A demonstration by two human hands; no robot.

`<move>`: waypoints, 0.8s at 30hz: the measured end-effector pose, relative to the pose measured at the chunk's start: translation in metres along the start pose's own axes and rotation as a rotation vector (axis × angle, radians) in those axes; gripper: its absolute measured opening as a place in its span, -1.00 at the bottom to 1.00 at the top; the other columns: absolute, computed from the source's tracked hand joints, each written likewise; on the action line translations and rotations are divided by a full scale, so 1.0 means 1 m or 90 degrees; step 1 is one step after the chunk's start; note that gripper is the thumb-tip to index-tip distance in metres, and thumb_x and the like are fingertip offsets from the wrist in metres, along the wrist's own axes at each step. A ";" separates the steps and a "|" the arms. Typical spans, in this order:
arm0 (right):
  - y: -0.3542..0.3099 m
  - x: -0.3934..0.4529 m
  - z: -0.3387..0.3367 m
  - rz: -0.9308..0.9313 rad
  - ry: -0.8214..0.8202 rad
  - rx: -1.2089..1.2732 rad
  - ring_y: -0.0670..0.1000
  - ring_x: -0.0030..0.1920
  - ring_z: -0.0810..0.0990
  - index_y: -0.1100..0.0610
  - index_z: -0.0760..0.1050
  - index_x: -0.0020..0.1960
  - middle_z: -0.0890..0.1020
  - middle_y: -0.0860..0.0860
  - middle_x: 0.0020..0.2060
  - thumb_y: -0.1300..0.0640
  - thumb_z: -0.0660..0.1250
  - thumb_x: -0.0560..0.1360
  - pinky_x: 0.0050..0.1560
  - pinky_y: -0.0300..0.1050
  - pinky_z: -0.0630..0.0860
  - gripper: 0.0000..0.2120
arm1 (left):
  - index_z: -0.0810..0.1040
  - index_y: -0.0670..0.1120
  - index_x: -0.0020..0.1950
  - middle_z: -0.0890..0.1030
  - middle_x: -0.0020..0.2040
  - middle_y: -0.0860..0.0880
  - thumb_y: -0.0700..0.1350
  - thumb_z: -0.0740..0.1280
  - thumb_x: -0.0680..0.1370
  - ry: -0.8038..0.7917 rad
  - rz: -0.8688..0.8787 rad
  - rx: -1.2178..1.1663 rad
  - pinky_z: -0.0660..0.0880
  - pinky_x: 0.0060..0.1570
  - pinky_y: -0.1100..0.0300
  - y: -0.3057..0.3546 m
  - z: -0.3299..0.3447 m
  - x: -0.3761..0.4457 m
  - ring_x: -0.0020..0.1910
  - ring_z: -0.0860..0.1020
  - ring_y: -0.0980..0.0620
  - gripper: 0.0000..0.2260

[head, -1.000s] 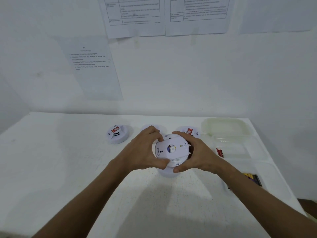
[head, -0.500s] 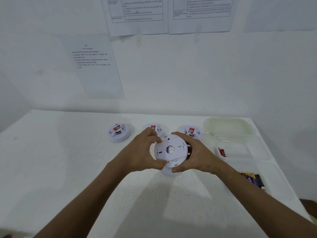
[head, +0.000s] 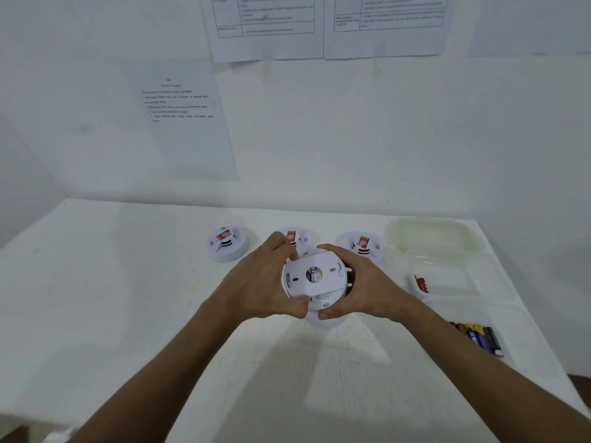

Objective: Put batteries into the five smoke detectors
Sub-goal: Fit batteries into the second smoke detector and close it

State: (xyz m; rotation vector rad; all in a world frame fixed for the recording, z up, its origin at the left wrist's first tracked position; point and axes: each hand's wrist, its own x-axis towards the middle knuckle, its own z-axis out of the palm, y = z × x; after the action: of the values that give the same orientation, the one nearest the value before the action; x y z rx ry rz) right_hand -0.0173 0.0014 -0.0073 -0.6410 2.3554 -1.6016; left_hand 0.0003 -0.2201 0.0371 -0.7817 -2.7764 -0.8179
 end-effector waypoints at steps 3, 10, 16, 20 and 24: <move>0.001 0.001 0.000 -0.001 -0.003 0.000 -0.10 0.19 0.58 -0.05 0.38 0.39 0.62 -0.17 0.14 0.30 0.67 0.20 0.12 -0.20 0.59 -0.13 | 0.38 0.02 -0.03 0.34 -0.08 0.19 0.30 0.36 0.16 0.021 -0.018 0.040 0.53 -0.25 0.29 -0.003 -0.002 -0.002 -0.17 0.47 0.17 -0.46; 0.004 0.001 -0.005 0.010 0.009 0.035 -0.11 0.20 0.58 -0.07 0.38 0.38 0.62 -0.17 0.15 0.33 0.66 0.21 0.08 -0.22 0.59 -0.14 | 0.49 0.00 -0.05 0.45 -0.08 0.12 0.21 0.51 0.15 0.103 -0.087 -0.031 0.52 -0.27 0.35 -0.039 0.001 -0.015 -0.10 0.49 0.19 -0.50; 0.008 -0.003 -0.007 0.028 0.008 0.032 -0.19 0.20 0.55 -0.11 0.39 0.32 0.60 -0.27 0.12 0.35 0.65 0.21 0.03 -0.26 0.59 -0.17 | 0.55 -0.08 -0.12 0.50 -0.13 0.06 0.16 0.49 0.19 0.129 -0.153 -0.039 0.55 -0.30 0.24 -0.066 0.019 -0.041 -0.16 0.52 0.09 -0.58; 0.011 -0.005 -0.007 0.035 0.025 0.030 -0.26 0.17 0.55 -0.08 0.39 0.28 0.60 -0.31 0.08 0.40 0.62 0.22 -0.02 -0.32 0.57 -0.21 | 0.53 -0.06 -0.16 0.48 -0.14 0.09 0.16 0.48 0.17 0.113 -0.203 -0.049 0.52 -0.28 0.28 -0.079 0.029 -0.056 -0.16 0.51 0.10 -0.60; 0.012 -0.005 -0.007 0.041 0.034 0.043 -0.19 0.20 0.56 -0.06 0.39 0.33 0.60 -0.24 0.12 0.40 0.63 0.20 0.01 -0.23 0.60 -0.16 | 0.50 -0.03 -0.09 0.44 -0.08 0.12 0.22 0.46 0.14 0.032 -0.247 -0.022 0.49 -0.28 0.28 -0.092 0.039 -0.066 -0.17 0.49 0.13 -0.51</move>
State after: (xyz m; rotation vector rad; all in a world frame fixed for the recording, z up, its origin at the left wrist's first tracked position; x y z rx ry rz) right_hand -0.0187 0.0135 -0.0162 -0.5090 2.3233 -1.6825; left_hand 0.0091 -0.2938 -0.0569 -0.2205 -2.9163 -0.9312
